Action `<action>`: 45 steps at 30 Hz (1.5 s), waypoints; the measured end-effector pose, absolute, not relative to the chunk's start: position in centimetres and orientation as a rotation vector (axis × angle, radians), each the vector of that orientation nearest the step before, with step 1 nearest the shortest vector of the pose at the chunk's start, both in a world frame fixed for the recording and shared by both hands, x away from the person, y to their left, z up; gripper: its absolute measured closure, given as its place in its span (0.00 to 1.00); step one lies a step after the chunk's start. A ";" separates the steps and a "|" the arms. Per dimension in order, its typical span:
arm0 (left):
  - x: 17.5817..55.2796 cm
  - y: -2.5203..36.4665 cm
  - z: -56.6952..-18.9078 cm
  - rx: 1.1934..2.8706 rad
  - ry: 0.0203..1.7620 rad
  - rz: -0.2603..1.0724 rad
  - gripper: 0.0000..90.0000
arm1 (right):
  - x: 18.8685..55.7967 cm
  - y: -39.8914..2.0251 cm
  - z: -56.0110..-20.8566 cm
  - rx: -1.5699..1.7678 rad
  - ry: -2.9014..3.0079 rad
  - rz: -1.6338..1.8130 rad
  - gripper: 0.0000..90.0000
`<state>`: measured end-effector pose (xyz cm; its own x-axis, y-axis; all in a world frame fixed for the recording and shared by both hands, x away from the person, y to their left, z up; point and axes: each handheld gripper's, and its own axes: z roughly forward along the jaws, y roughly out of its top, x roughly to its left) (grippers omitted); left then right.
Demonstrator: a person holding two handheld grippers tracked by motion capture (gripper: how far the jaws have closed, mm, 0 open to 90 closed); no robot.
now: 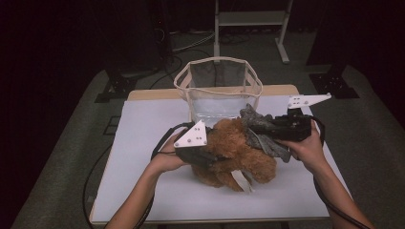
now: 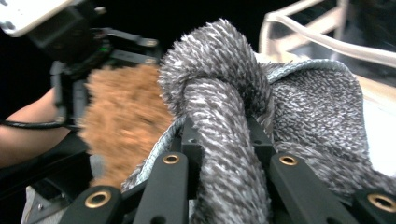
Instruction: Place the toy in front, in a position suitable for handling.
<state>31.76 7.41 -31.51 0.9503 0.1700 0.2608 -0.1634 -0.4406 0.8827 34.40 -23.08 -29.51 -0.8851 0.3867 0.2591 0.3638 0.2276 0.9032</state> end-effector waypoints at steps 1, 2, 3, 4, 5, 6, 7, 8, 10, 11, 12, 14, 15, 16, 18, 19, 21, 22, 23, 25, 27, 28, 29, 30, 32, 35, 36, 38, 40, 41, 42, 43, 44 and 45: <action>31.8 7.3 -31.5 1.997 0.012 0.382 0.35 | 34.1 -22.6 -29.3 0.722 2.455 1.798 0.83; 31.8 7.2 -31.4 2.003 0.016 0.390 0.35 | 33.8 -22.3 -29.1 0.696 2.470 1.792 0.83; 31.9 7.2 -31.3 2.003 0.027 0.392 0.35 | 33.5 -21.9 -29.0 0.669 2.479 1.779 0.83; 32.0 7.3 -31.2 1.999 0.035 0.393 0.35 | 33.2 -21.7 -29.0 0.651 2.493 1.767 0.83; 32.0 7.4 -31.1 1.997 0.042 0.393 0.36 | 33.0 -21.6 -29.1 0.644 2.501 1.762 0.83; 32.0 7.6 -31.0 1.991 0.047 0.397 0.37 | 32.9 -21.7 -29.3 0.646 2.507 1.758 0.83; 32.0 7.8 -30.9 1.999 0.045 0.397 0.37 | 32.9 -21.9 -29.6 0.657 2.510 1.762 0.83; 31.9 7.8 -30.8 2.002 0.045 0.403 0.38 | 32.9 -22.1 -29.9 0.671 2.512 1.767 0.83; 31.8 8.0 -30.5 2.015 0.041 0.414 0.39 | 33.0 -22.7 -30.6 0.703 2.516 1.765 0.83; 31.8 7.9 -30.3 2.022 0.045 0.418 0.40 | 33.0 -22.8 -30.8 0.721 2.517 1.765 0.83; 31.8 7.9 -30.0 2.031 0.042 0.417 0.40 | 33.1 -22.9 -31.0 0.722 2.520 1.766 0.83; 31.6 7.5 -29.4 2.046 0.028 0.408 0.40 | 32.9 -22.6 -30.9 0.712 2.520 1.778 0.83; 31.6 7.5 -29.4 2.046 0.028 0.408 0.40 | 32.9 -22.6 -30.9 0.712 2.520 1.778 0.83; 31.6 7.2 -29.2 2.060 0.019 0.403 0.40 | 32.9 -22.4 -30.7 0.693 2.514 1.795 0.83; 31.6 6.4 -29.3 2.097 0.008 0.388 0.40 | 32.7 -21.9 -30.1 0.656 2.505 1.799 0.83; 31.7 6.2 -29.5 2.106 0.009 0.380 0.40 | 32.6 -21.8 -30.0 0.648 2.508 1.792 0.83; 32.1 5.6 -30.3 2.140 0.017 0.357 0.39 | 32.6 -21.8 -30.4 0.664 2.517 1.765 0.83; 32.3 5.2 -30.8 2.154 0.017 0.346 0.38 | 32.6 -22.0 -30.9 0.683 2.527 1.752 0.83; 32.5 4.7 -31.5 2.164 0.011 0.336 0.38 | 32.6 -22.3 -31.5 0.702 2.537 1.738 0.83; 32.6 3.8 -32.1 2.174 -0.012 0.342 0.36 | 32.5 -23.3 -33.1 0.757 2.549 1.717 0.83; 32.8 2.6 -32.5 2.197 -0.025 0.331 0.33 | 32.4 -24.9 -34.5 0.829 2.537 1.709 0.83; 32.9 1.9 -32.7 2.214 -0.032 0.330 0.31 | 32.3 -25.8 -35.1 0.865 2.528 1.699 0.83; 33.0 1.2 -32.7 2.241 -0.041 0.326 0.29 | 32.2 -26.7 -35.7 0.900 2.520 1.683 0.83; 33.0 0.6 -32.7 2.260 -0.056 0.322 0.26 | 32.0 -27.9 -36.5 0.951 2.509 1.659 0.83; 32.9 -0.1 -32.8 2.285 -0.074 0.305 0.21 | 31.8 -29.5 -37.7 1.013 2.496 1.620 0.82; 32.7 -0.1 -32.7 2.272 -0.082 0.293 0.17 | 31.5 -32.0 -39.3 1.113 2.473 1.527 0.82; 32.7 0.1 -32.6 2.260 -0.072 0.280 0.15 | 31.4 -32.8 -39.9 1.138 2.468 1.489 0.81; 32.8 0.6 -32.3 2.241 -0.058 0.283 0.14 | 31.3 -34.0 -41.1 1.186 2.464 1.418 0.79; 32.7 1.3 -32.2 2.242 -0.046 0.287 0.12 | 31.3 -34.8 -42.4 1.227 2.461 1.337 0.76; 32.7 1.7 -32.1 2.245 -0.042 0.296 0.11 | 31.3 -35.1 -42.8 1.240 2.458 1.330 0.73; 32.7 2.1 -32.1 2.245 -0.042 0.304 0.11 | 31.3 -35.3 -43.2 1.249 2.461 1.326 0.67; 32.7 2.5 -32.1 2.237 -0.032 0.302 0.11 | 31.3 -35.4 -43.4 1.248 2.465 1.321 0.63; 32.7 3.0 -32.1 2.231 -0.027 0.304 0.10 | 31.3 -35.4 -43.4 1.250 2.470 1.323 0.60; 32.6 3.4 -32.1 2.222 -0.017 0.308 0.10 | 31.3 -35.4 -43.4 1.242 2.475 1.337 0.57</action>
<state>32.63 3.44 -32.10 0.9694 0.0952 0.2263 -0.1194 -0.6226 0.7734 31.27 -35.42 -43.36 -0.6720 0.6785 0.2968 0.6202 0.2966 0.7262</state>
